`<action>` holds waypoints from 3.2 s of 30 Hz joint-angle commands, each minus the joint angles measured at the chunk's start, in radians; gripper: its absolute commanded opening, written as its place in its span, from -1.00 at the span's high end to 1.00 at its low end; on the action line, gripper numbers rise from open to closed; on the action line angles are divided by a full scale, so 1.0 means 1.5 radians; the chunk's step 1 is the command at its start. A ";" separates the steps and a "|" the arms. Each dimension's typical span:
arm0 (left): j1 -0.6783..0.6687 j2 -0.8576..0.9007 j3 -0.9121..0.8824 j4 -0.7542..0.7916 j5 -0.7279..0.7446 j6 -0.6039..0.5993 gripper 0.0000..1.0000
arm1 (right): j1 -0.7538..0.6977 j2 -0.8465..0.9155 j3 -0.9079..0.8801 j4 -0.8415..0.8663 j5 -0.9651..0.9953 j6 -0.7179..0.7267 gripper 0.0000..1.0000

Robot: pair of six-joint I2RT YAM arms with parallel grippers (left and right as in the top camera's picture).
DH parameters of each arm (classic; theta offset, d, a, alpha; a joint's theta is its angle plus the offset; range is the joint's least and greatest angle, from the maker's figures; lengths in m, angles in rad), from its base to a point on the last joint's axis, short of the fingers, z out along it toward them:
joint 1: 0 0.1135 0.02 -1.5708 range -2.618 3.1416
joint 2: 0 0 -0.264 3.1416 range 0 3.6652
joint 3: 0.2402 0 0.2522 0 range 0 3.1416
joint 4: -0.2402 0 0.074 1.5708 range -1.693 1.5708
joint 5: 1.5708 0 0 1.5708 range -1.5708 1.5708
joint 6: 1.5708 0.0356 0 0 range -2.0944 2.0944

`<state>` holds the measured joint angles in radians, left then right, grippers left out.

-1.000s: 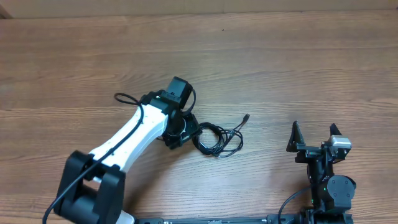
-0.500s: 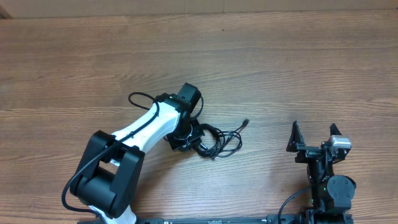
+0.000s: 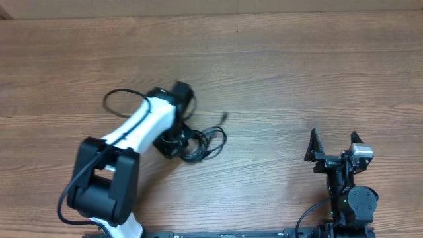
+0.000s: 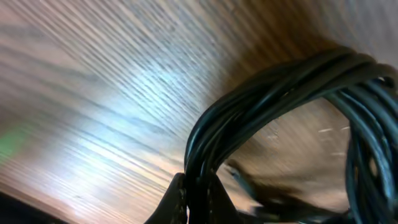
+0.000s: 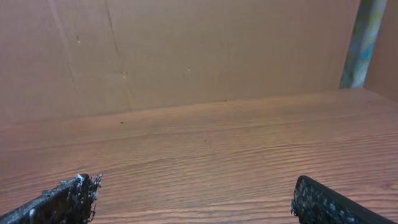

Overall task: Untangle cables
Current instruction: 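Reach left gripper down and grasp the coiled black cable bundle, then lift the cable bundle with left gripper and raise it upward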

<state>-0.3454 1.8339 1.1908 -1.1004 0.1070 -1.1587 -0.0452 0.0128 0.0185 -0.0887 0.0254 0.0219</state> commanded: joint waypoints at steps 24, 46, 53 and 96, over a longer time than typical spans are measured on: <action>0.023 -0.011 0.117 0.178 0.101 0.700 -0.22 | -0.001 -0.007 -0.007 0.004 -0.001 -0.003 -1.00; -0.044 0.004 0.113 0.235 0.096 1.219 -0.23 | -0.001 -0.007 -0.007 0.004 -0.001 -0.003 -1.00; -0.045 0.054 0.113 0.235 0.097 1.242 -0.18 | -0.001 -0.007 -0.007 0.004 -0.001 -0.003 -1.00; -0.044 0.117 0.284 0.031 0.004 0.935 -0.52 | -0.001 -0.007 -0.007 0.004 -0.001 -0.003 -1.00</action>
<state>-0.4118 2.0144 1.6047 -1.0222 0.1081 0.3676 -0.0452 0.0128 0.0185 -0.0891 0.0257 0.0219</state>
